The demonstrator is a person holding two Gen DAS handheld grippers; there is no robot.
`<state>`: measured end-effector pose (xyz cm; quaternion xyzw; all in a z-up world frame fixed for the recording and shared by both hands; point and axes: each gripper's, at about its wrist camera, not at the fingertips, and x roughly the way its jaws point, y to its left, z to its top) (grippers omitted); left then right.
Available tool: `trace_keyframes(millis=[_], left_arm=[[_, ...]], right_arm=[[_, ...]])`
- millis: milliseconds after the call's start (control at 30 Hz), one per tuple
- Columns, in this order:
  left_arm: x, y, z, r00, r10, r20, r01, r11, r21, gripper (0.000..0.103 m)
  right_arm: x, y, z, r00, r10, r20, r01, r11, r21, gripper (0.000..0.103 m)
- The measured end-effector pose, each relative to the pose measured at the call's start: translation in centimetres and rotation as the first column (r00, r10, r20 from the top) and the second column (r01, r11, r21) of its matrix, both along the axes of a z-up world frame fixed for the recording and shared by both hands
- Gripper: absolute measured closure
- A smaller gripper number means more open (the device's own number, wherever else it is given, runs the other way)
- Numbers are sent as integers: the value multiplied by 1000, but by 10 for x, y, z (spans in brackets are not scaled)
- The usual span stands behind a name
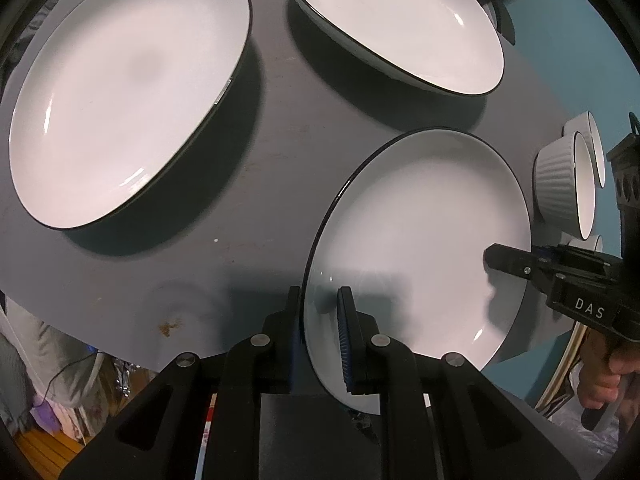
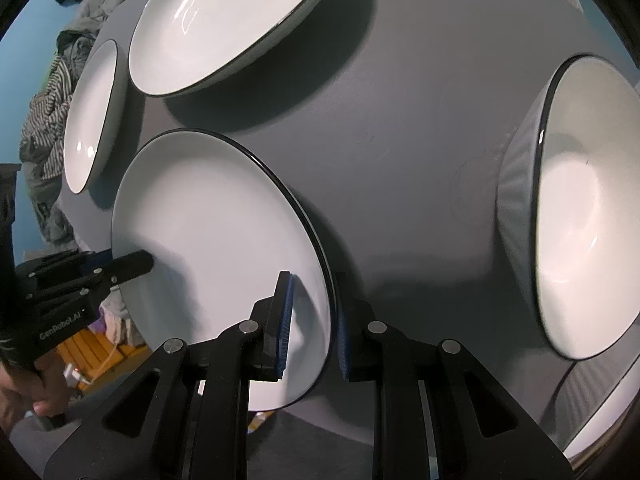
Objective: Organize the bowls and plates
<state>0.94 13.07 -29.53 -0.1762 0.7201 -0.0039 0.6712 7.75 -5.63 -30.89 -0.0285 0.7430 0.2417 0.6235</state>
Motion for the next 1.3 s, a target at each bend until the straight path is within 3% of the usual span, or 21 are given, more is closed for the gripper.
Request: trace_keyframes(millis=[567, 600, 1300], left_arm=[[6, 18, 25, 999, -8, 32, 8, 1000, -11, 87], [6, 5, 24, 999, -6, 36, 6, 1000, -10, 87], [70, 34, 58, 994, 2, 109, -2, 1000, 3, 87]], right_arm=[[12, -10, 22, 999, -17, 33, 16, 1000, 24, 85], [13, -11, 24, 999, -21, 33, 20, 999, 25, 85], [48, -10, 60, 994, -37, 107, 32, 998, 49, 85]])
